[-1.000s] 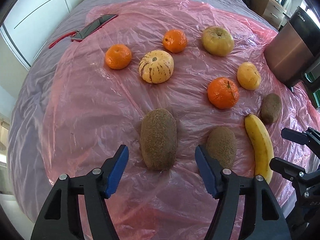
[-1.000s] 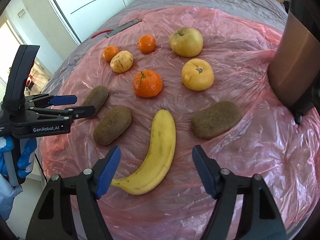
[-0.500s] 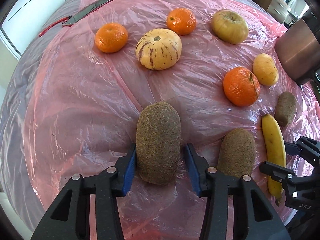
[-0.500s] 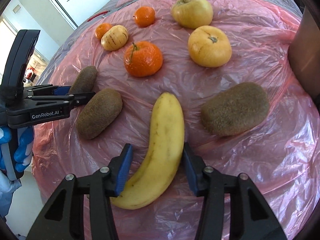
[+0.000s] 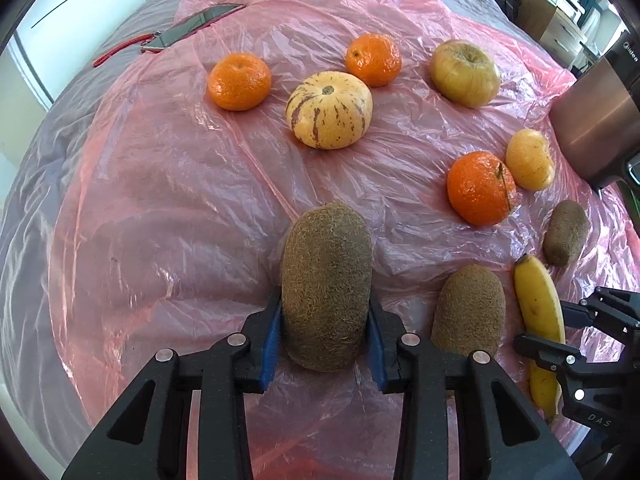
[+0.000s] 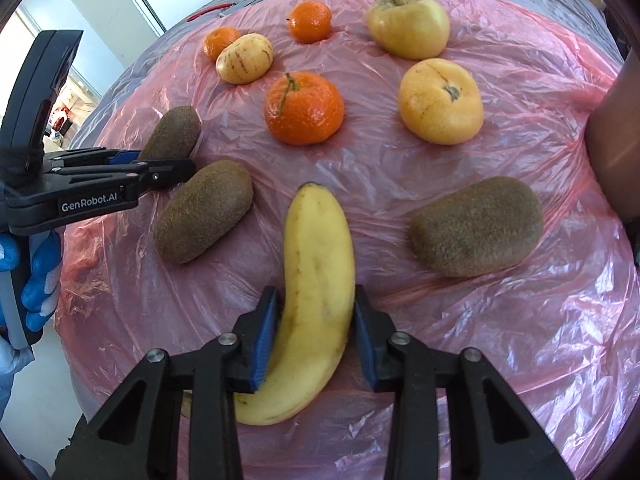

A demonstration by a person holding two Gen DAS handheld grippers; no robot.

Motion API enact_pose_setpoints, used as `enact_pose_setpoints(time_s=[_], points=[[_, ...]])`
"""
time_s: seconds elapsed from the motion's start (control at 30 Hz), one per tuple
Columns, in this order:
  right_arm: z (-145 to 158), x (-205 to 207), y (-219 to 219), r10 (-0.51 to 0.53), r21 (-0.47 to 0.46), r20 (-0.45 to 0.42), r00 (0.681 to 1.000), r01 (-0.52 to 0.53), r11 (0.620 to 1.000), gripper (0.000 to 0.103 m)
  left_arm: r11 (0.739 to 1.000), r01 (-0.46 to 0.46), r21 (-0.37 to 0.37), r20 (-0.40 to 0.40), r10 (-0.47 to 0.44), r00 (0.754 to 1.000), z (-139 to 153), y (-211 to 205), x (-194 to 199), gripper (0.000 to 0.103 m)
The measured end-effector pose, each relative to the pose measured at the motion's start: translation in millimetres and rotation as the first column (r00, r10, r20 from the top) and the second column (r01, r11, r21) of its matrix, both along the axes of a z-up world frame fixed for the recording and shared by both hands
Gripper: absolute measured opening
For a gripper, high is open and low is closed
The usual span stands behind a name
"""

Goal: Organize fruits
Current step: 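Grasp a brown kiwi with the left tool while the right tool grasps the banana, then carry the kiwi and banana over the green tray with both tools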

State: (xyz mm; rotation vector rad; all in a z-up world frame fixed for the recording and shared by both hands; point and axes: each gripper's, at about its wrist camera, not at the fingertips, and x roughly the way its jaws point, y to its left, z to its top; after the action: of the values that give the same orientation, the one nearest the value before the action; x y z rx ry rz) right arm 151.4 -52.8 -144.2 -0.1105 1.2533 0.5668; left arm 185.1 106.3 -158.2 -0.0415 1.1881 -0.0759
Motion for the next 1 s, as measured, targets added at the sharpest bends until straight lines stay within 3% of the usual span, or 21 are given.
enact_pose_setpoints(time_s=[0.3,0.6,1.0], points=[[23.6,-13.8,-2.3,-0.018,0.017,0.027,0.999,0.018,1.0,0.0,0.995,-0.055,-0.08,0.078,0.061,0.995,27.2,14.5,-40.7,0.032],[57.3,-26.9,-8.7,-0.056,0.076,0.079,0.995,0.05,0.996,0.0,0.991,-0.048,-0.123,0.144,0.066,0.987,57.9,12.3,-65.2,0.032],[99.1,-54.4,-84.6,-0.167,0.138,0.165,0.972,0.145,0.98,0.0,0.991,0.073,-0.11,0.233,-0.046,0.971,117.3,-46.6,-88.3,0.032]])
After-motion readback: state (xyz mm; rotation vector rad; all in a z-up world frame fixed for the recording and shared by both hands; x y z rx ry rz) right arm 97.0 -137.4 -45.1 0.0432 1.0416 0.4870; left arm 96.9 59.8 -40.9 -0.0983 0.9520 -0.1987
